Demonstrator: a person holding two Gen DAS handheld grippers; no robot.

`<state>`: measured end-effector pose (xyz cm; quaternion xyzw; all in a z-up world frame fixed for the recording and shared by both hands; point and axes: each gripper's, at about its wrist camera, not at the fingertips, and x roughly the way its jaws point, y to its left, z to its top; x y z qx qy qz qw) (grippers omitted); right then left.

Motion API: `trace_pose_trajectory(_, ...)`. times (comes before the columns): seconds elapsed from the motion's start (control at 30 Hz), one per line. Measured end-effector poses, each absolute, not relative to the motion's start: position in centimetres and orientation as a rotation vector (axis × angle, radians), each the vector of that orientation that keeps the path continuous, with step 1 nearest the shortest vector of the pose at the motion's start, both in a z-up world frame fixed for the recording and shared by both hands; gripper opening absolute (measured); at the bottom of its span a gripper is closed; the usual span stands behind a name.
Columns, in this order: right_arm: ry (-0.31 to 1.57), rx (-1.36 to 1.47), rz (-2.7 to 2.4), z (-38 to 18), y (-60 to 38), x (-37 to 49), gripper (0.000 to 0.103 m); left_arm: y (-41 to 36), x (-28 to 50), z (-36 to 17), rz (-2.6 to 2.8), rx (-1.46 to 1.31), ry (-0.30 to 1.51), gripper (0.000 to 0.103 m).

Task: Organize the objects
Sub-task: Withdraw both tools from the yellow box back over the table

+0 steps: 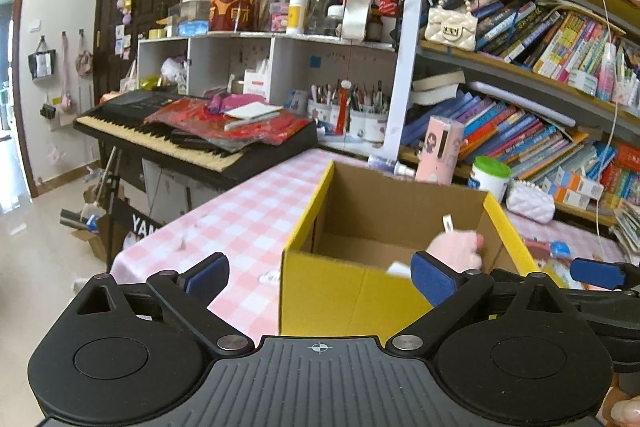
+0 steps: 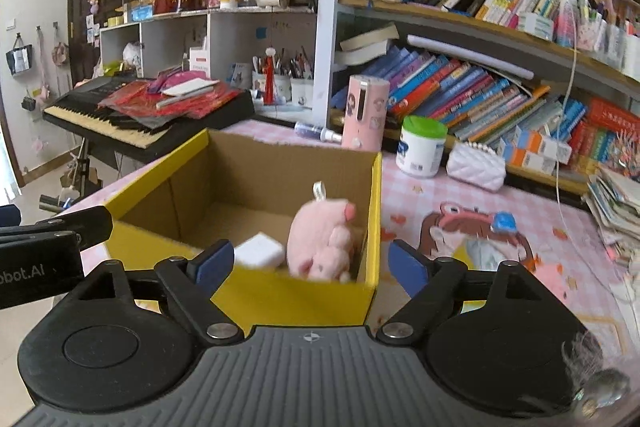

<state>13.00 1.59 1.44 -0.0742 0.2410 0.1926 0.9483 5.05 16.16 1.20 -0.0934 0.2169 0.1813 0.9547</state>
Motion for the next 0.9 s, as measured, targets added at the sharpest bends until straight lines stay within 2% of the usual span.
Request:
trace_pose_trajectory(0.5, 0.590, -0.160, 0.401, -1.0, 1.2, 4.8, 0.087, 15.4, -1.9, -0.2, 0.332, -0.195, 0.523, 0.099)
trace_pose_trajectory(0.9, 0.626, -0.146, 0.350, -1.8, -0.6, 1.2, 0.089, 13.4, -3.9, -0.9, 0.226, -0.190, 0.553, 0.099)
